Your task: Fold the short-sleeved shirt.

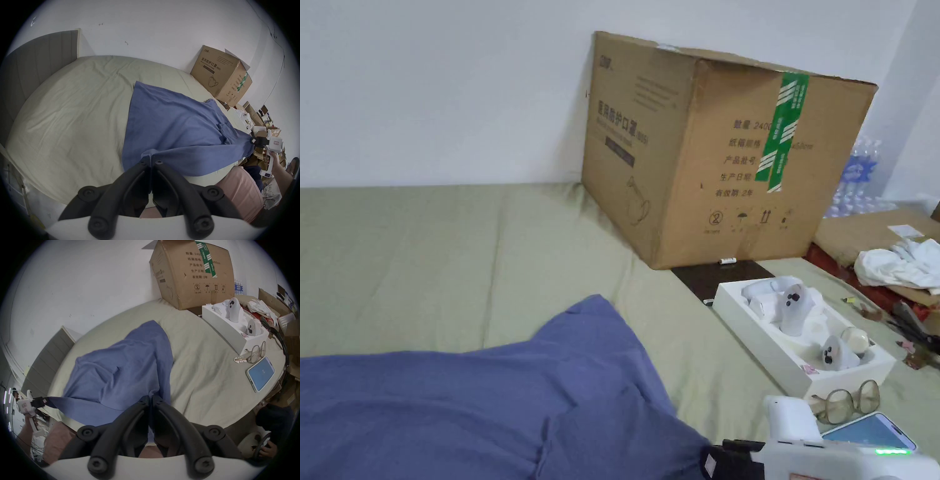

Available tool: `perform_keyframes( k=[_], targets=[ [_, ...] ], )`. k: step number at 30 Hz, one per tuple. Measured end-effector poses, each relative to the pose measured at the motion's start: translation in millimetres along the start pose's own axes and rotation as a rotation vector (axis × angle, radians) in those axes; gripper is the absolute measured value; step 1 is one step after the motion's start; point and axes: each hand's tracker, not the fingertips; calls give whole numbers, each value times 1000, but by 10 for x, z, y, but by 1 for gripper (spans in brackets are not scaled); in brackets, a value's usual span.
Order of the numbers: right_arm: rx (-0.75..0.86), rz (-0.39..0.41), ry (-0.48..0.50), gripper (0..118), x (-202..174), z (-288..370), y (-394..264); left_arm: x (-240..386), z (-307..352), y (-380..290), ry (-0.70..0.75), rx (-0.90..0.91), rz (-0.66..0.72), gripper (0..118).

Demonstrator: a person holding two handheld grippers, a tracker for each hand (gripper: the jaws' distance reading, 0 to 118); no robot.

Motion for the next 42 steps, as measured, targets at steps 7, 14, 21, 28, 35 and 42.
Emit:
perform_keyframes(
  k=[7,14,21,28,35,42],
  targets=[
    [225,-11,55,4,-121,448,155,17,210,150,20,193,19,2],
    [245,-27,35,4,-161,392,727,-26,-18,725,34,191,10,2],
    [68,18,-82,4,-80,-815,1264,-142,-1115,1282,87,-12,-80,2],
    [-104,32,-256,10,-72,-1893,1293,-243,-1829,1305,90,-92,-64,16],
    [56,28,-241,113,-168,-1632,1061,-205,-1586,1082,73,-52,-41,113],
    [325,-54,88,61,-740,-183,490,243,-414,576,-42,255,3,65]
  ],
)
